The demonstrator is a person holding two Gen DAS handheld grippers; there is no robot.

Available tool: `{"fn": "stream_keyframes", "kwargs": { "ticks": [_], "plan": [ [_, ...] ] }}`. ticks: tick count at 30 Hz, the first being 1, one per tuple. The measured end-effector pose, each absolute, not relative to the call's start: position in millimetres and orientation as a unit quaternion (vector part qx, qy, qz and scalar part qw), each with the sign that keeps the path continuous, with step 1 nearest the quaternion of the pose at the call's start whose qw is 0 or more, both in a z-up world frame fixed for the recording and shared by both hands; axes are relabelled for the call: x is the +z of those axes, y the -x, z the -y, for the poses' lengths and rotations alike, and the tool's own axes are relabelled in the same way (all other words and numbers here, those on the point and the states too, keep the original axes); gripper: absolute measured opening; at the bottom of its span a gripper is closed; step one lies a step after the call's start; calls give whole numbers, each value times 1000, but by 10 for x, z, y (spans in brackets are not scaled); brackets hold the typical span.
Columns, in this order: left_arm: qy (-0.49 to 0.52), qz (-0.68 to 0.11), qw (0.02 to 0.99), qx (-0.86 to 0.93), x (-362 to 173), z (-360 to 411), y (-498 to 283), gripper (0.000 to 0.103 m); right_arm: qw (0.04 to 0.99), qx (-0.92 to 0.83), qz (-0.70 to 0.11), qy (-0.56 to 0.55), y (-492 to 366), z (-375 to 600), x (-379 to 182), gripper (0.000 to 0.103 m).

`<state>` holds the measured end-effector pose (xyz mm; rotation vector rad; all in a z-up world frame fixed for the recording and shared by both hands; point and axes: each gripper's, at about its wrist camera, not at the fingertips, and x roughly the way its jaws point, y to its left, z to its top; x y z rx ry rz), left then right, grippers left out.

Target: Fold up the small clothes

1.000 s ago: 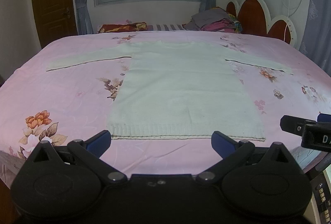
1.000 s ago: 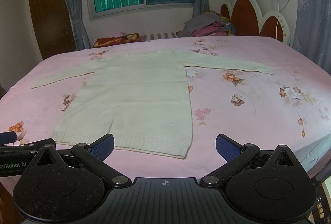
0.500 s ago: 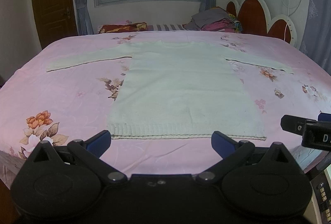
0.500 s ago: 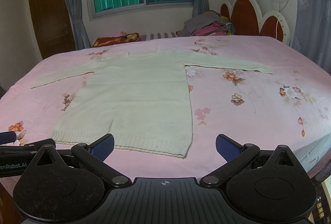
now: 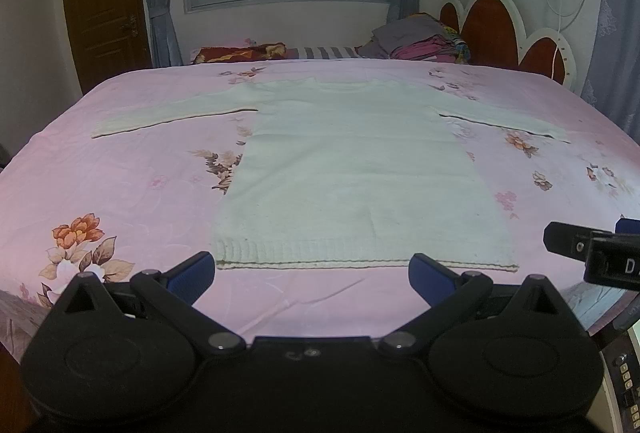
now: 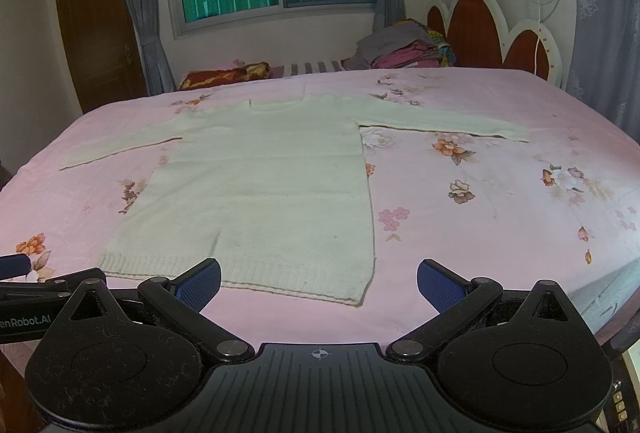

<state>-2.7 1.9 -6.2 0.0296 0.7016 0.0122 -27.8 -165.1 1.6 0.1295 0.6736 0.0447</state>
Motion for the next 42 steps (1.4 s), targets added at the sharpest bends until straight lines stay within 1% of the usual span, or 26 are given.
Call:
{"fn": "stream_keyframes", "kwargs": {
  "ticks": [21,29,42],
  "plan": [
    [-20,-347,938,3,-89,-7,-25,103,940,20,-335,-66,239,1655,-13,103],
    [-21,-350,936,-5,-98,-23,-333,103,939,11,-338,-68,22,1657,-21,103],
    [-20,-353,935,-38,-111,-169,-1088,103,936,-16,-344,-70,-649,1576,-30,103]
  ]
}}
